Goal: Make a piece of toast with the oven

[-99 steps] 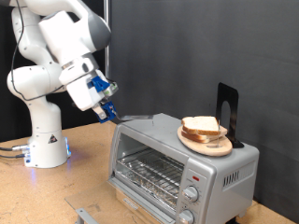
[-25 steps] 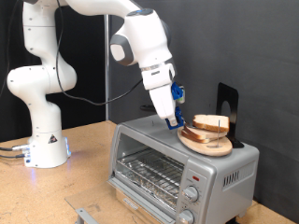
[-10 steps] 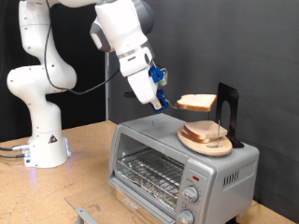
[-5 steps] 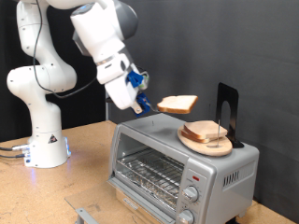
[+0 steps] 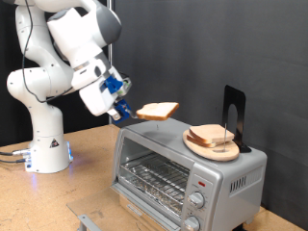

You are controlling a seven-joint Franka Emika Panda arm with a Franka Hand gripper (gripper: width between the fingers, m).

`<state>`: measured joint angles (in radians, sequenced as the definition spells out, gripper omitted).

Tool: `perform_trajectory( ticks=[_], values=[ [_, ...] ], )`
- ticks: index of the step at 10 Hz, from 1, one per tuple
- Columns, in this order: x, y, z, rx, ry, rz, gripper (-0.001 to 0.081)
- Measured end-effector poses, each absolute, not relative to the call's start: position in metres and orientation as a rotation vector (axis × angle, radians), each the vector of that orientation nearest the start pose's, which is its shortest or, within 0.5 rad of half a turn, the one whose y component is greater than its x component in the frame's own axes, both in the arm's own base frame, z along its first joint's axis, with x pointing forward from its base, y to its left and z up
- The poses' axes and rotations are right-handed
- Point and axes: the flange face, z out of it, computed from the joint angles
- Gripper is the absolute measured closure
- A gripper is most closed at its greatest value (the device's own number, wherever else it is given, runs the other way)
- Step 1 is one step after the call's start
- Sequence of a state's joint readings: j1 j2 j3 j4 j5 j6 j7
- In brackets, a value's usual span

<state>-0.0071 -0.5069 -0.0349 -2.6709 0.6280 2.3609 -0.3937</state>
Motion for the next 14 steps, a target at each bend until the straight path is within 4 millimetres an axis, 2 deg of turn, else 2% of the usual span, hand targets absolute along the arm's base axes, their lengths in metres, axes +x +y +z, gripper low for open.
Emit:
perform_trajectory(
  ticks=[3,8,12,14],
  values=[
    [0.374,-0.031,0.410,-2.656,0.104,-0.373,0.0405],
    [0.369,-0.040,0.401,-2.653,0.067,-0.364,0.0405],
    [0.362,-0.078,0.382,-2.627,0.123,-0.358,0.0405],
    [0.361,-0.094,0.366,-2.654,0.110,-0.369,0.0405]
  ],
)
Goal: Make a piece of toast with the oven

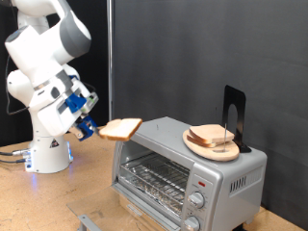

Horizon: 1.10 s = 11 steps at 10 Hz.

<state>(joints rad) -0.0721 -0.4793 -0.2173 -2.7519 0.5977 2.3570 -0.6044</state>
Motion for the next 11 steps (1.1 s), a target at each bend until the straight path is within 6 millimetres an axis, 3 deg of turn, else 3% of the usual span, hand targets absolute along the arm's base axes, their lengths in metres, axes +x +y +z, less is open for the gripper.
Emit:
perform_trajectory(
  ticks=[5,8,11],
  values=[
    [0.373,-0.112,0.317,-2.766,0.107,-0.350,0.0405],
    [0.377,-0.118,0.299,-2.784,0.118,-0.350,0.0405],
    [0.380,-0.118,0.295,-2.790,0.094,-0.340,0.0405]
  ],
)
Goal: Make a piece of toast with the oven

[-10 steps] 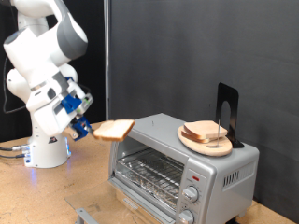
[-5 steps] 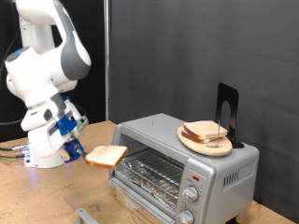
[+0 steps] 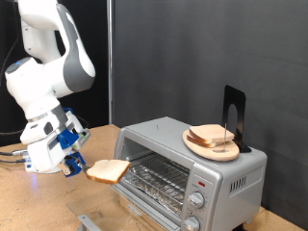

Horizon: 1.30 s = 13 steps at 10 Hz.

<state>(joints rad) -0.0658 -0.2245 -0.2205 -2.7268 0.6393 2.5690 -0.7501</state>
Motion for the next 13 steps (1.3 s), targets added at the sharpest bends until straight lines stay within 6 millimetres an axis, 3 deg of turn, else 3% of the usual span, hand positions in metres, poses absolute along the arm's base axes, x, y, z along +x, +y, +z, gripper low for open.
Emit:
perform_trajectory(
  ticks=[3,8,13],
  values=[
    [0.386,-0.113,0.299,-2.808,-0.031,-0.359,0.0405],
    [0.419,-0.099,0.302,-2.876,-0.283,-0.287,0.0405],
    [0.449,-0.061,0.319,-2.993,-0.656,-0.337,0.0405]
  ],
)
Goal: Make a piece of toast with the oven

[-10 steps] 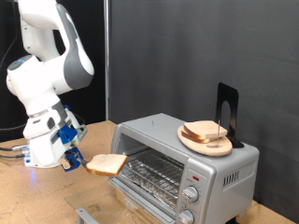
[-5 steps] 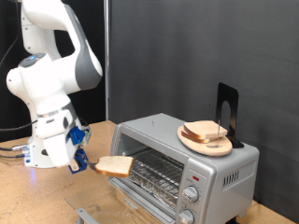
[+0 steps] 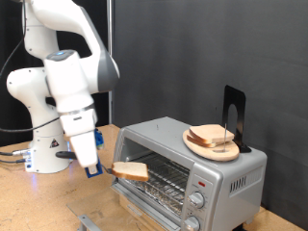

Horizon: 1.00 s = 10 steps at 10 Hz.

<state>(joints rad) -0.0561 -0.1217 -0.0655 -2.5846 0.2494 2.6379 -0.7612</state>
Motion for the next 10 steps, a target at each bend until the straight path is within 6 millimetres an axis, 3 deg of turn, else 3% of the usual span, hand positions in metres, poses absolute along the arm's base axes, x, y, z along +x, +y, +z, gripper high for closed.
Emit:
perform_trajectory(
  ticks=[2,7,10],
  values=[
    [0.457,-0.039,0.323,-3.022,-0.768,-0.396,0.0405],
    [0.458,0.011,0.329,-3.002,-0.842,-0.398,0.0405],
    [0.454,0.015,0.335,-3.069,-1.109,-0.400,0.0405]
  ],
)
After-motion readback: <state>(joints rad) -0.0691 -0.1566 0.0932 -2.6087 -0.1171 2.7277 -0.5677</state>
